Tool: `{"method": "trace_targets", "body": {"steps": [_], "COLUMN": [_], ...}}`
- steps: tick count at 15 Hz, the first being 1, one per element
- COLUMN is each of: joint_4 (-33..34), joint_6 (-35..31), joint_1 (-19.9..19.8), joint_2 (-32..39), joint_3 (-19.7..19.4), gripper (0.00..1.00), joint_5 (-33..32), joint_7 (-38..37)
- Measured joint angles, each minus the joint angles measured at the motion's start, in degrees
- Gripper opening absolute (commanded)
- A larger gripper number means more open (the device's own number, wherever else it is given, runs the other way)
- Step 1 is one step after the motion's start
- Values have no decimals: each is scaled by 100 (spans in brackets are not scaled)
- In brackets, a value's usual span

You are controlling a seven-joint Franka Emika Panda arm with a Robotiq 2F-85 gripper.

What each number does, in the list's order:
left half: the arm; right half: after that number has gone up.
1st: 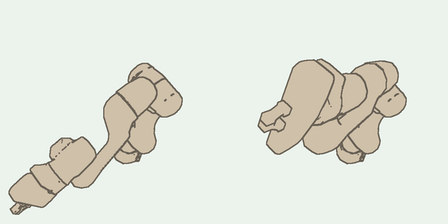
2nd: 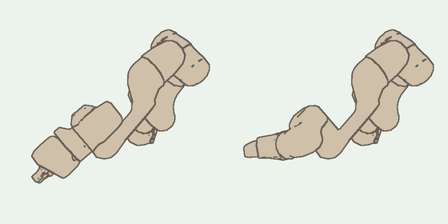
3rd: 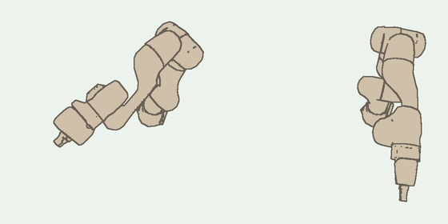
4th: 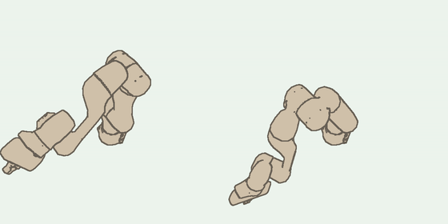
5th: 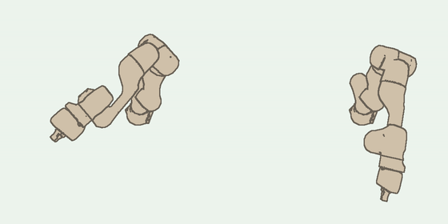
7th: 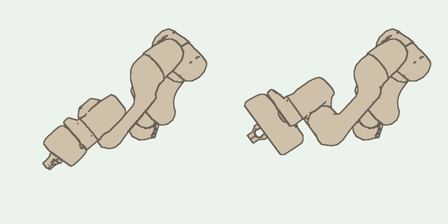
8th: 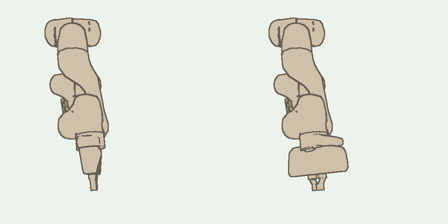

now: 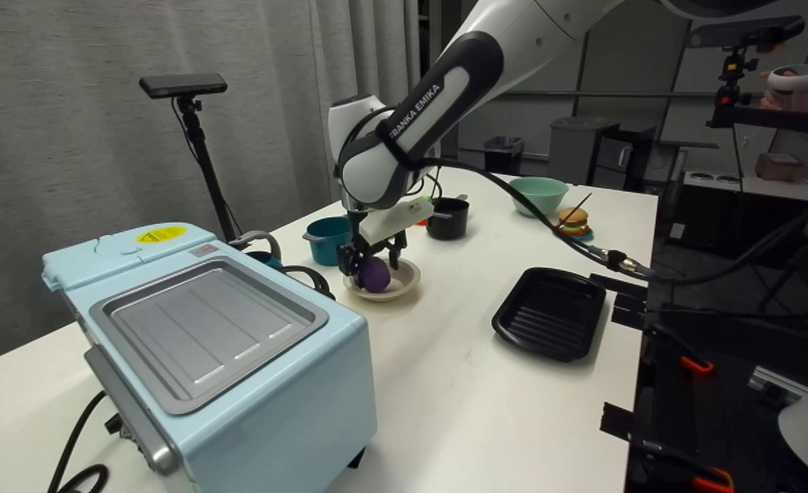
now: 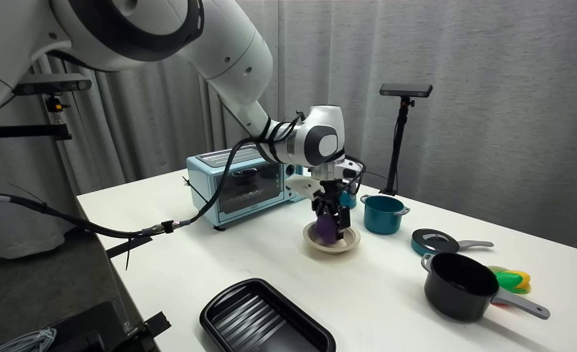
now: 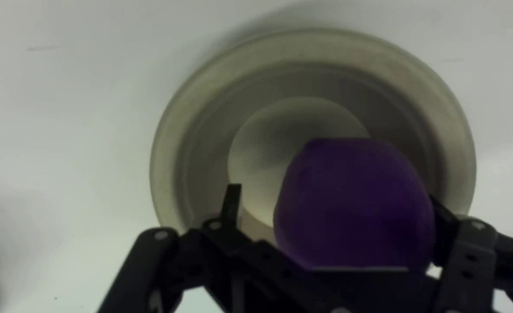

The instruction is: Put the purple plushy in the cream bowl

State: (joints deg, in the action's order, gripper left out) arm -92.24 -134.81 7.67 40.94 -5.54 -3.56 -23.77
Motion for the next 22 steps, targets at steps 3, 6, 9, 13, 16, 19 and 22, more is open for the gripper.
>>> {"method": "trace_targets", "body": {"steps": [3, 6, 9, 13, 16, 19, 22], "joint_4": [69, 142, 198, 208, 200, 192, 192], "joint_6": [40, 120, 185, 223, 233, 231, 231], "joint_1": [-66, -160, -250, -330, -344, -340, -340], "joint_2": [-83, -203, -322, -474, -522, -500, -496], "joint_3": [-29, -40, -41, -41, -42, -41, -41], "gripper": [100, 100, 100, 100, 100, 100, 100], "joint_5": [5, 15, 50, 94, 96, 96, 96], "joint_7": [0, 0, 1, 1, 1, 1, 1]}}
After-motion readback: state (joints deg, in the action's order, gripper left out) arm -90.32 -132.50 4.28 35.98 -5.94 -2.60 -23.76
